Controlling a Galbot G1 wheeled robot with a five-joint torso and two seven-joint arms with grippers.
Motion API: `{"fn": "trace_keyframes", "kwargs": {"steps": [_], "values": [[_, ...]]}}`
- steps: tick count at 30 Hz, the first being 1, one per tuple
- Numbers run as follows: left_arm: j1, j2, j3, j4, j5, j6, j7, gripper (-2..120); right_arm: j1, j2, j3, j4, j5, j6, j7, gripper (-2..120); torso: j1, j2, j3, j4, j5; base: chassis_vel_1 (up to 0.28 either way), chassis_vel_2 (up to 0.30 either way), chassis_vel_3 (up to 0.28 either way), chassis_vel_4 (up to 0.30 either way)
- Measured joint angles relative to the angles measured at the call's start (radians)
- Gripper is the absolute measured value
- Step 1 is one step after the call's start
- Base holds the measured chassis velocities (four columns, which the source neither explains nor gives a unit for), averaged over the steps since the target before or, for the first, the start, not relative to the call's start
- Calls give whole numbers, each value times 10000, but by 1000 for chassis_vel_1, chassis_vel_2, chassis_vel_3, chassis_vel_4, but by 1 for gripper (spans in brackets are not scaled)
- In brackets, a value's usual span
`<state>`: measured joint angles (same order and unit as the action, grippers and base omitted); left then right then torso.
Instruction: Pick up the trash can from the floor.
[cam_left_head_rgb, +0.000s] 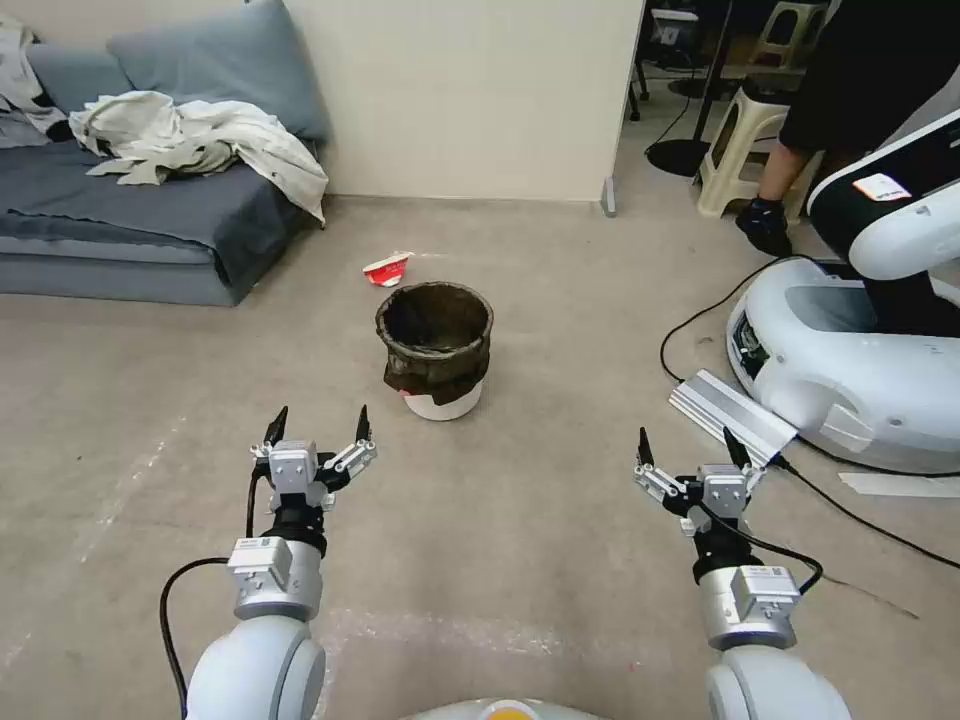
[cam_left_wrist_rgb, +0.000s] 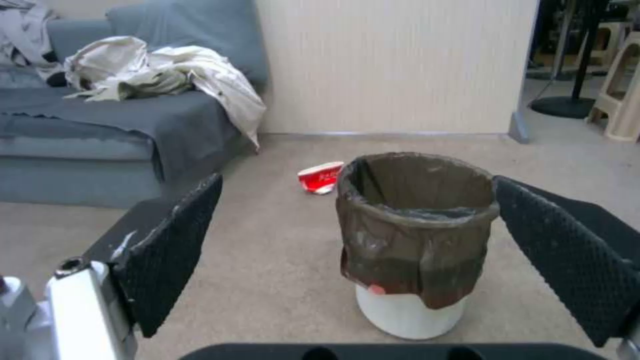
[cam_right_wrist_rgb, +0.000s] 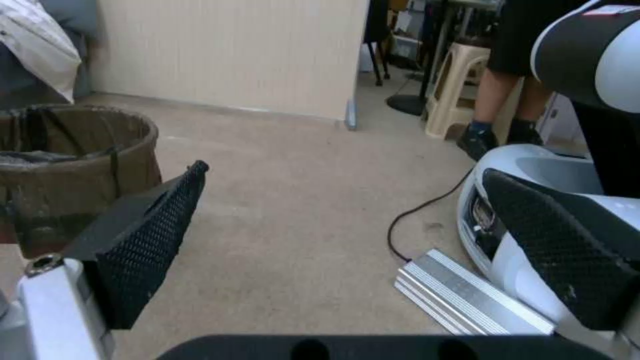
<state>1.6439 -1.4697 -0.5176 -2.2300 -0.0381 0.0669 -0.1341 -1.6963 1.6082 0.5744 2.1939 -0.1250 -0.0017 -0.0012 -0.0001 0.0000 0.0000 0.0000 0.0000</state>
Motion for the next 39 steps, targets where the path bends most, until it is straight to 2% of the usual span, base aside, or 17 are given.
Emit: {"fn": "trace_keyframes", "kwargs": {"steps": [39], "values": [[-13, 12, -22, -98, -55, 161, -55, 100, 85, -1, -60, -79, 23, 152, -90, 100, 1, 0, 0, 0, 1, -91, 90, 93, -92]]}}
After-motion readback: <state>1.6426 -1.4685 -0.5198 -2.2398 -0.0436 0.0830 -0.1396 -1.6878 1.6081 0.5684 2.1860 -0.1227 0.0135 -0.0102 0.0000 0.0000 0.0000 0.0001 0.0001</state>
